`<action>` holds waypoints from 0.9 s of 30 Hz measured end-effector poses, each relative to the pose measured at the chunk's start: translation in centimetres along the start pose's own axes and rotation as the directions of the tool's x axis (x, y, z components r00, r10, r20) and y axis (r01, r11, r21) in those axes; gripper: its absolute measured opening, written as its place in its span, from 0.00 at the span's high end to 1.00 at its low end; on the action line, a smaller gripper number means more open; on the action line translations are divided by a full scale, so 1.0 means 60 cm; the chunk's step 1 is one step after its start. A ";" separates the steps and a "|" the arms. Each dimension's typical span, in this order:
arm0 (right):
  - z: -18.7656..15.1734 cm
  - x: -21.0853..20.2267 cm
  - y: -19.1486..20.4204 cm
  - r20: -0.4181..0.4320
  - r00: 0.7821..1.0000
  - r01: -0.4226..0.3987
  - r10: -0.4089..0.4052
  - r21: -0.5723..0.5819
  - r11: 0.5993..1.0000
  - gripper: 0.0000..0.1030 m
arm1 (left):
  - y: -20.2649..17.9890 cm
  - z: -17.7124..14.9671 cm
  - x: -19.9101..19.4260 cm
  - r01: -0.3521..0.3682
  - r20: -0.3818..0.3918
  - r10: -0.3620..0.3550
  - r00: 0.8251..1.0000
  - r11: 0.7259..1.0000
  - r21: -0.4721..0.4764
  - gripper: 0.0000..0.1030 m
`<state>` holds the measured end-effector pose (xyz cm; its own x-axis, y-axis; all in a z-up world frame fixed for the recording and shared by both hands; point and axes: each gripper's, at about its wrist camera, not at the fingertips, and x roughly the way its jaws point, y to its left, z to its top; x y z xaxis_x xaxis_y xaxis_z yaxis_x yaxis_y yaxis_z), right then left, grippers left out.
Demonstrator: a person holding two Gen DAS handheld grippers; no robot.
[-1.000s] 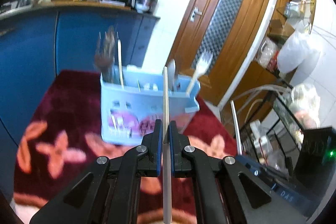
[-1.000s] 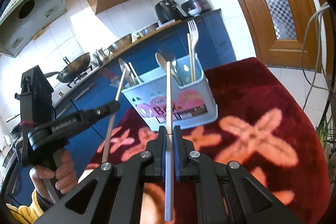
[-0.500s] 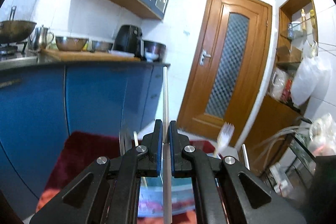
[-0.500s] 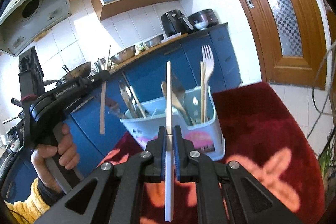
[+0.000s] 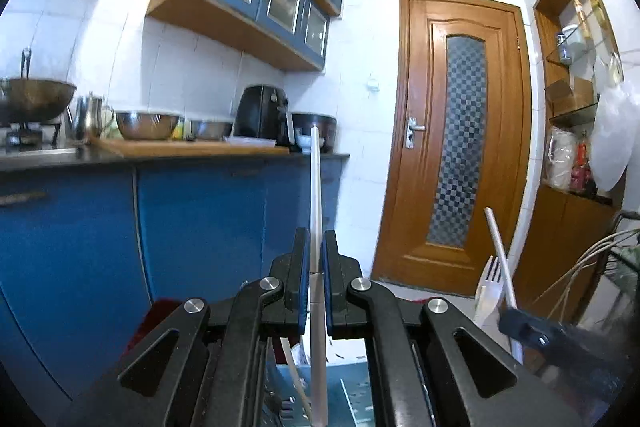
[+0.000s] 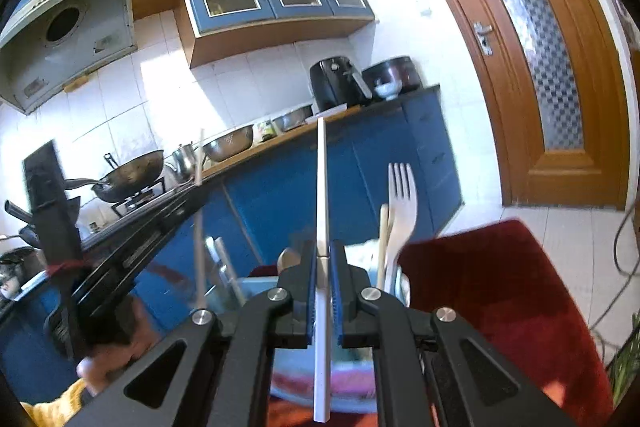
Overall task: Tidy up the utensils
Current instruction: 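Lift both chopsticks with both tools up over the caddy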
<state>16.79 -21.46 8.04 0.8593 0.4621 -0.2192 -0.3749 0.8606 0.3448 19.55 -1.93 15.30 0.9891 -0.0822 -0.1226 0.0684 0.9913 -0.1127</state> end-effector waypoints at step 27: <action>-0.034 0.017 0.013 0.053 0.998 0.051 -0.042 -0.184 0.982 0.85 | 0.041 -0.005 -0.021 0.142 0.056 -0.136 0.989 0.981 -0.133 0.96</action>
<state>16.69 -19.88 6.24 0.8915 0.4134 -0.1853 -0.3878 0.9078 0.1597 18.44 0.59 14.91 0.9764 -0.2099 -0.0510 0.1900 0.9469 -0.2594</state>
